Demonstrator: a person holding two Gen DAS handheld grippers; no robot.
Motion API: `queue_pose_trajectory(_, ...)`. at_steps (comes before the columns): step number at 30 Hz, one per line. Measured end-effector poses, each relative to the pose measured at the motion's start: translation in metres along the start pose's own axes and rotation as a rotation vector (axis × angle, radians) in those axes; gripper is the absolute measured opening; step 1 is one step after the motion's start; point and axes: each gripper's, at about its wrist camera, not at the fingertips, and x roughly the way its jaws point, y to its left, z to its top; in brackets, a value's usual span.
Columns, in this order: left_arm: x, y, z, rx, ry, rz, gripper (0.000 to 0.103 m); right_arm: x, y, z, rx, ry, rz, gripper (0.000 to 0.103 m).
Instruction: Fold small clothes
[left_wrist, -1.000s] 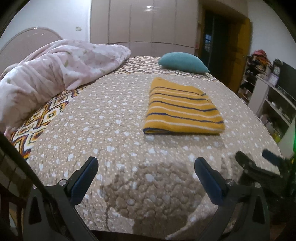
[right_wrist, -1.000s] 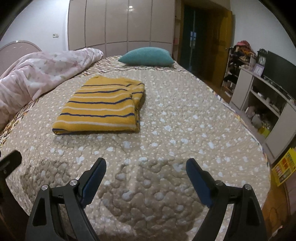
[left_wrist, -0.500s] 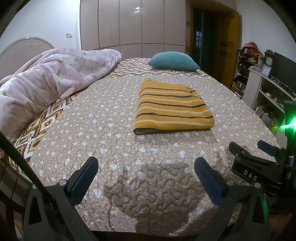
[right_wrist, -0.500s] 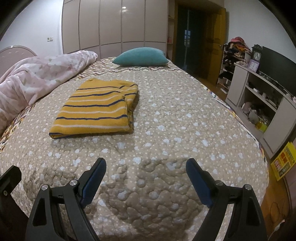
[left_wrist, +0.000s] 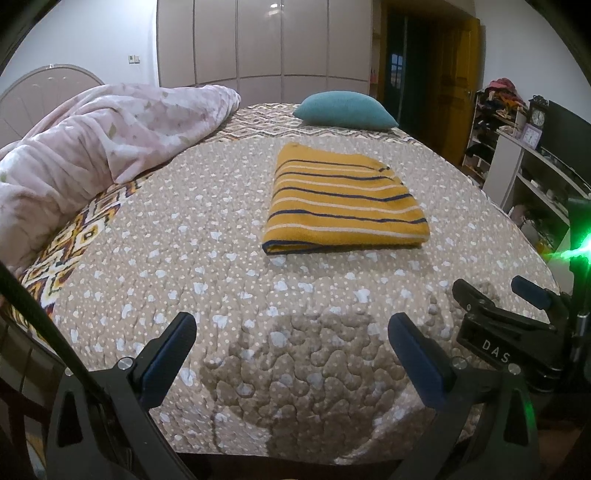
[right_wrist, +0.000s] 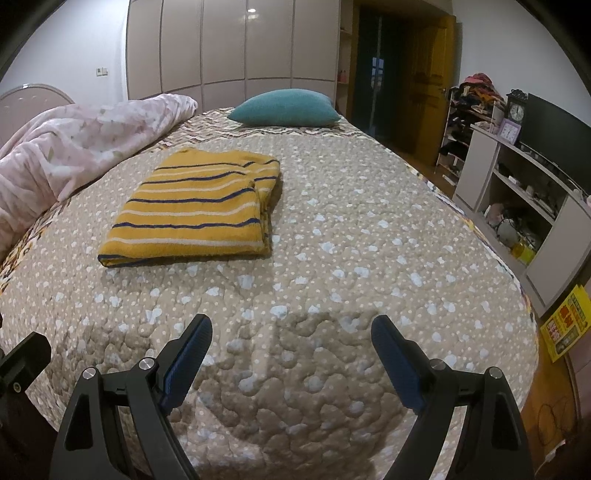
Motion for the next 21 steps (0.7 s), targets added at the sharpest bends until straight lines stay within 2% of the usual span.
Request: queue_pose_trajectory(21, 0.0090, 0.0024, -0.0036, -0.006, 0.038, 0.004, 0.103, 0.0039, 0.0033, -0.0042, -0.010, 0.011, 0.002, 0.091)
